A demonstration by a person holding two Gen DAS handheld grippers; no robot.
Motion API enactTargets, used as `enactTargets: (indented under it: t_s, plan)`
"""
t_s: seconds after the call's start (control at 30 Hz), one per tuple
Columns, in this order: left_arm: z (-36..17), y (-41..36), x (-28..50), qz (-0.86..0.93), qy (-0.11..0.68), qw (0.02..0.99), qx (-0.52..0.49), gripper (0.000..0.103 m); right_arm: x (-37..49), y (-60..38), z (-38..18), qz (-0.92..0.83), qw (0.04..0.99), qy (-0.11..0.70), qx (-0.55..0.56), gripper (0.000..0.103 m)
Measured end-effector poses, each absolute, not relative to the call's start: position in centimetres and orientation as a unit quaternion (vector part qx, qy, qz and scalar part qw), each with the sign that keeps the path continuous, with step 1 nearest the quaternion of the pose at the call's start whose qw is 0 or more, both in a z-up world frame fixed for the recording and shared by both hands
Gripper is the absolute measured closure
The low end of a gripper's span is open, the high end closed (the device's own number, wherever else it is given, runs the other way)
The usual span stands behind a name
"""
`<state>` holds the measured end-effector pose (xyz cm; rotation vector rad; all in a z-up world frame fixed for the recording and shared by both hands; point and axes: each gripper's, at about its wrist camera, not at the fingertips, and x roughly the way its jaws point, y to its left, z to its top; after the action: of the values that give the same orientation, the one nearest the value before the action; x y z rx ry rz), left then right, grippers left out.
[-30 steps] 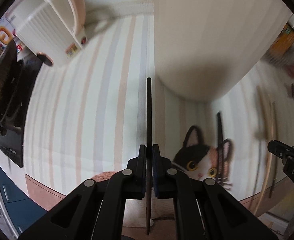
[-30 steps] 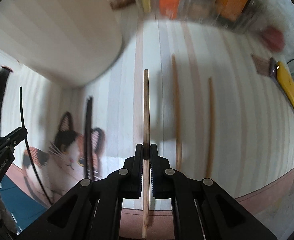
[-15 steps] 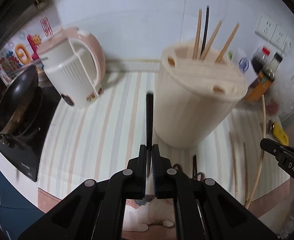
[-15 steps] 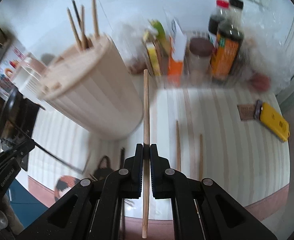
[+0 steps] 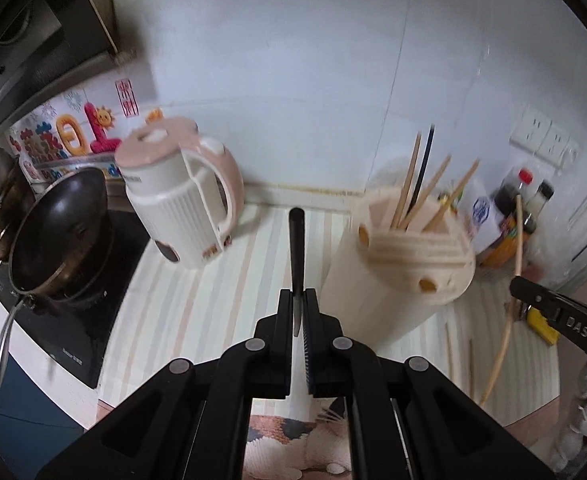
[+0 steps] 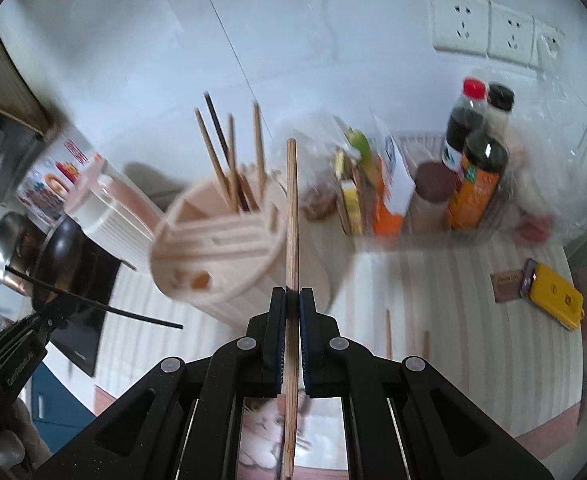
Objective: Organize utensils
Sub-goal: 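Lift both held chopsticks upright and carry them over the beige holder, then lower both chopsticks into the holder slots and open both tools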
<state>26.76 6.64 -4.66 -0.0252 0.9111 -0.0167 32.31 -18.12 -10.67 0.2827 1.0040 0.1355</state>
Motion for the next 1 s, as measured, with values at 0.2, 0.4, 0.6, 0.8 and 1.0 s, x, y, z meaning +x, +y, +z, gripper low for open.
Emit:
enactTargets:
  t_s: [0.2,0.4,0.6,0.8,1.0]
  plan:
    - [-0.2,6.7,27.3,-0.023,0.420,0.907,-0.029,0.101,34.2,-17.6,-6.7,0.080,0.880,0.446,0.139,0.096]
    - [3.5,5.9,28.5,-0.047,0.402,0.914,-0.039,0.101,37.2,-17.6,-3.7,0.080,0.892,0.421,0.144,0.096]
    - [6.6,4.6,30.2,-0.073,0.386,0.919,-0.041,0.101,40.4,-18.2,-2.1,0.071,0.897,0.404,0.165,0.096]
    - [6.8,3.1,33.2,-0.089,0.394,0.914,-0.036,0.101,43.4,-19.2,-1.3,0.047,0.906,0.377,0.186,0.096]
    - [5.2,1.4,36.1,-0.112,0.412,0.904,-0.037,0.101,45.4,-19.8,-2.7,0.025,0.912,0.356,0.203,0.096]
